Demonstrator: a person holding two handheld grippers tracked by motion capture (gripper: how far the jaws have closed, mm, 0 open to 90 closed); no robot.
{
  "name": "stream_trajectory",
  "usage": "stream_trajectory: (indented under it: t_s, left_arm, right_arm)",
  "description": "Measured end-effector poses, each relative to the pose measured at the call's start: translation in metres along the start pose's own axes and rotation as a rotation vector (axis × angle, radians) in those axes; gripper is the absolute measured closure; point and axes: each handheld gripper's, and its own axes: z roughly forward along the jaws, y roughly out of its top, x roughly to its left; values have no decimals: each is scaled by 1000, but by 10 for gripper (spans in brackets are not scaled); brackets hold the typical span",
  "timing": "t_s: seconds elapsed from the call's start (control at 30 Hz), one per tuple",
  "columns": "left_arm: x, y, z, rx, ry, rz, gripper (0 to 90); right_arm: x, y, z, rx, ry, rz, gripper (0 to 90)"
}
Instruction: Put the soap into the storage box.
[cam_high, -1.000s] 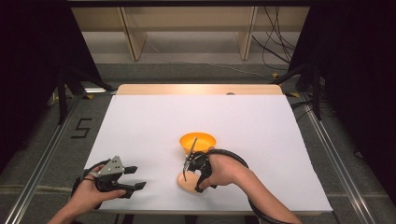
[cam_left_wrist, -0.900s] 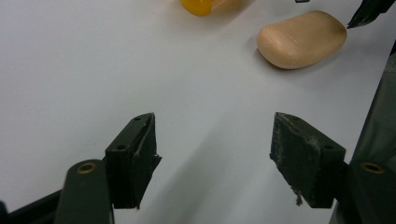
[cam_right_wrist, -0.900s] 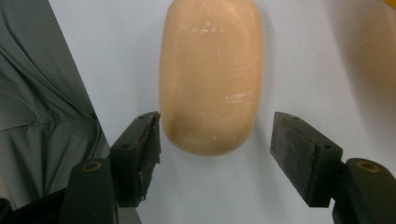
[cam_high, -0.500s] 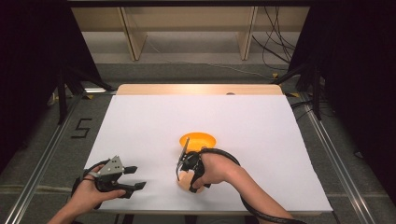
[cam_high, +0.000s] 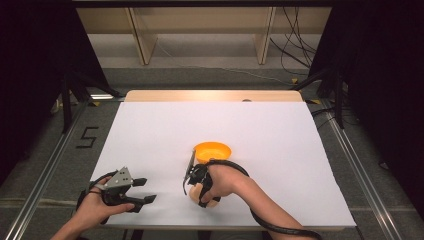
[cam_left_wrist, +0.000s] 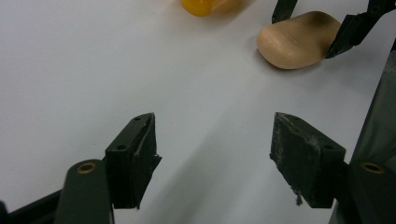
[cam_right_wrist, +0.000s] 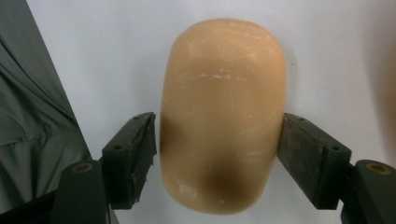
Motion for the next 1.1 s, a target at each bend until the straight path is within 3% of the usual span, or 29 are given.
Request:
stream_trajectory:
  t_s: [0.07,0.17,0.2,0.23,0.37,0.4,0.47,0.53,0.67,0.7,0.73,0.77,0.8,0.83,0.87,0.97,1.03,1.07,1.1]
  left_arm:
    - [0,0,0,0,1,1,314]
    - [0,0,0,0,1,1,314]
    - [0,0,0,0,1,1,314]
    - [0,0,0,0,0,0,314]
    - [1,0,0,1,4,21,313]
    - [1,0,0,6,3,11,314]
    - [0,0,0,0,0,1,314]
    - [0,0,0,-1,0,2,314]
    - [0,0,0,-1,0,2,314]
    - [0,0,0,-1,0,2,314]
    - [0,0,0,-1,0,2,314]
    - [0,0,0,-2,0,2,314]
    - [0,0,0,-2,-1,1,314]
    - [0,0,0,-2,-1,0,314]
    - [2,1,-1,8,1,32,314]
    - [2,1,-1,8,0,35,314]
    - [2,0,0,1,4,33,314]
    - [2,0,0,2,5,34,314]
    - [2,0,0,1,5,34,314]
  right_arm:
    - [0,2,1,11,-23,-19,302]
    - [-1,5,4,15,-12,-37,304]
    - [1,5,5,20,-11,-1,304]
    - [-2,6,8,-2,6,-29,303]
    - [-2,9,8,5,4,-38,313]
    - [-1,9,8,9,7,-19,314]
    - [0,11,7,36,-16,-52,318]
    - [3,12,8,44,-27,-32,324]
    - [3,11,10,23,-27,-95,334]
    - [0,12,8,19,-55,-154,335]
    - [1,11,8,22,-51,-145,336]
    - [2,9,9,19,-12,-99,336]
    - [-1,9,10,-6,-13,-156,337]
    - [0,8,9,1,-21,-147,337]
    - [0,8,7,25,-37,-156,337]
    - [-1,5,5,27,-28,-189,338]
    - [-5,4,5,8,-33,-268,338]
    - [-2,2,4,29,-17,-235,338]
    - [-2,2,2,33,-20,-252,338]
